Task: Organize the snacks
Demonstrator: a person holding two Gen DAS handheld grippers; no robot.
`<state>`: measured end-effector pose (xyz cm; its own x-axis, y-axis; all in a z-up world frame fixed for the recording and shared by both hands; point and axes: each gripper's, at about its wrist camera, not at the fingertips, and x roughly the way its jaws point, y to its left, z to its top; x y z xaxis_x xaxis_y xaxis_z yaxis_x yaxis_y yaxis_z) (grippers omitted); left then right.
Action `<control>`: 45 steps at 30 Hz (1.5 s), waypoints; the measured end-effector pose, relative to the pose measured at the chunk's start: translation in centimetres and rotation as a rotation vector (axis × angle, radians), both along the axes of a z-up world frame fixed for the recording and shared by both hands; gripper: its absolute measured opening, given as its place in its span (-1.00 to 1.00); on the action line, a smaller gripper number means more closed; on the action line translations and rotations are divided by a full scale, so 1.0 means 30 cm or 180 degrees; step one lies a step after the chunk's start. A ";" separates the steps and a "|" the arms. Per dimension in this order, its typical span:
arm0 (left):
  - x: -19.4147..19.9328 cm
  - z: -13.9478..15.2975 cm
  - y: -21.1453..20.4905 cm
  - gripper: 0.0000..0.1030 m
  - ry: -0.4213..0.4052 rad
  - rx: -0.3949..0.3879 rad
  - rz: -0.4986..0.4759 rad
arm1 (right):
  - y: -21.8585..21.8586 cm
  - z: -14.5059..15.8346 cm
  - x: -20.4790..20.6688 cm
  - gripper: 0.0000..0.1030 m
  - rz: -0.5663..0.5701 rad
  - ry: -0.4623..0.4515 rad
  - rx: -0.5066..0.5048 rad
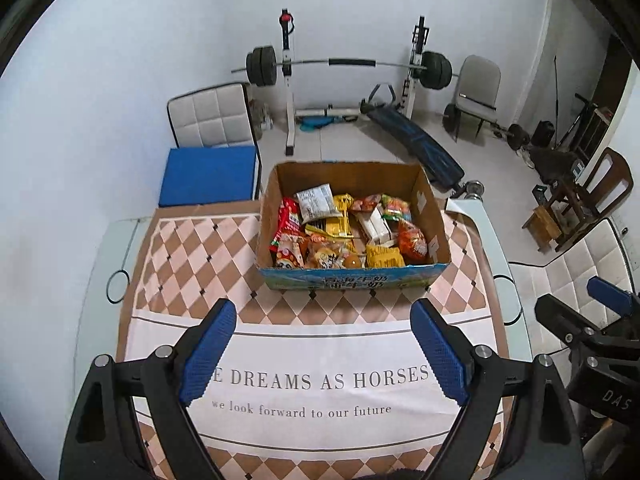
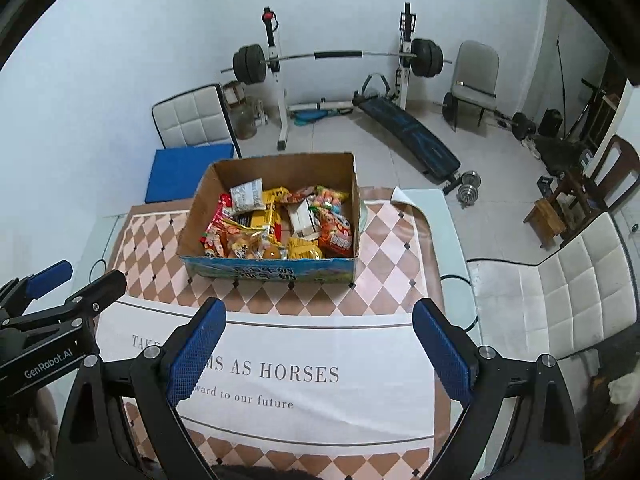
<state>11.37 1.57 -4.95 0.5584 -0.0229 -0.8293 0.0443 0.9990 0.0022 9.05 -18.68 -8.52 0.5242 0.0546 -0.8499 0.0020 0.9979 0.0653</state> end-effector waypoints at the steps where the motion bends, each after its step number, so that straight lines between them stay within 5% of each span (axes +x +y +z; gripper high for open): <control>1: -0.011 0.012 0.003 0.73 -0.0026 -0.0003 0.0001 | 0.000 0.014 -0.012 0.87 -0.0008 -0.0023 -0.0005; 14: -0.089 0.103 0.009 0.73 -0.0261 -0.0110 0.0017 | -0.011 0.129 -0.119 0.88 -0.0054 -0.0186 -0.0052; 19: -0.053 0.085 0.011 0.88 -0.0315 -0.0109 0.0012 | -0.011 0.118 -0.086 0.94 -0.0115 -0.0257 -0.0121; 26: 0.009 0.042 -0.028 0.88 -0.0403 0.0066 -0.0003 | -0.020 0.083 0.014 0.95 -0.0235 -0.0347 -0.0148; 45: 0.109 0.013 -0.036 0.88 -0.0429 0.0067 0.0052 | -0.027 0.078 0.129 0.95 -0.0257 -0.0465 -0.0218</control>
